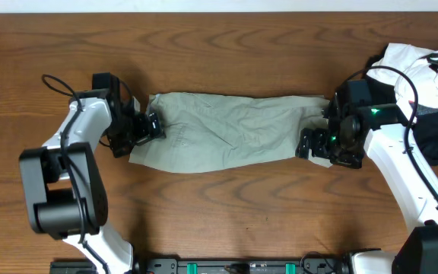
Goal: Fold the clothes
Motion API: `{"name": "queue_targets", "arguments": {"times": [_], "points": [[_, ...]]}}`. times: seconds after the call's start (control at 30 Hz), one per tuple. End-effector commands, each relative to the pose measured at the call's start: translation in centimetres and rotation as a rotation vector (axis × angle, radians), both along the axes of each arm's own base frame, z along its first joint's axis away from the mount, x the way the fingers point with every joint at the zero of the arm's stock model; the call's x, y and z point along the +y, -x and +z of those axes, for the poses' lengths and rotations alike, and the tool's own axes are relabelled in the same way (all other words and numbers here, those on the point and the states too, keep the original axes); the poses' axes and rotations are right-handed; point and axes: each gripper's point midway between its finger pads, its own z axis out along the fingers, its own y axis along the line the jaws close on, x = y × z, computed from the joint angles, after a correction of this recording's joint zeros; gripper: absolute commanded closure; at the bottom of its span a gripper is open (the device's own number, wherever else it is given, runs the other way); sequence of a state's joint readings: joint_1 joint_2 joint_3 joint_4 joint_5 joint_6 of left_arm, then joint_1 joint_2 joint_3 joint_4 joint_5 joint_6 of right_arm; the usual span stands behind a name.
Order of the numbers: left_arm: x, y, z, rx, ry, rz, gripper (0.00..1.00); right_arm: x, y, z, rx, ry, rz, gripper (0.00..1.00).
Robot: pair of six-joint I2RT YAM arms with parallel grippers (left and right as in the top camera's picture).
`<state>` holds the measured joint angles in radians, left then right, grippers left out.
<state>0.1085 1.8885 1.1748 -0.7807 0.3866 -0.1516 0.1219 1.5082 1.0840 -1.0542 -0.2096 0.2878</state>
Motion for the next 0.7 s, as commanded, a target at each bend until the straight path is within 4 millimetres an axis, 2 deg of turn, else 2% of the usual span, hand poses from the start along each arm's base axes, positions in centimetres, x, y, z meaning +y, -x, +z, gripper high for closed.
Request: {"name": "queue_targets", "arguments": {"times": [0.0,0.27,0.47,0.53,0.67], "points": [[-0.3,0.7,-1.4,0.045,0.028,-0.025,0.02,0.3,-0.5,1.0,-0.039,-0.012,0.02,0.01],[-1.7,1.4,-2.8,0.088,0.118,-0.056,0.01,0.3,-0.6,1.0,-0.044,-0.012,0.02,0.01],[-3.6,1.3,-1.8,0.065,0.25,-0.08,0.11,0.3,-0.7,1.0,-0.047,-0.013,0.02,0.01],[-3.8,1.3,-1.8,0.066,0.258,-0.079,0.16,0.3,-0.7,1.0,-0.049,-0.013,0.02,0.01],[-3.8,1.5,-1.7,0.074,0.26,-0.077,0.38,0.3,-0.8,1.0,-0.049,-0.013,0.02,0.01]]}}
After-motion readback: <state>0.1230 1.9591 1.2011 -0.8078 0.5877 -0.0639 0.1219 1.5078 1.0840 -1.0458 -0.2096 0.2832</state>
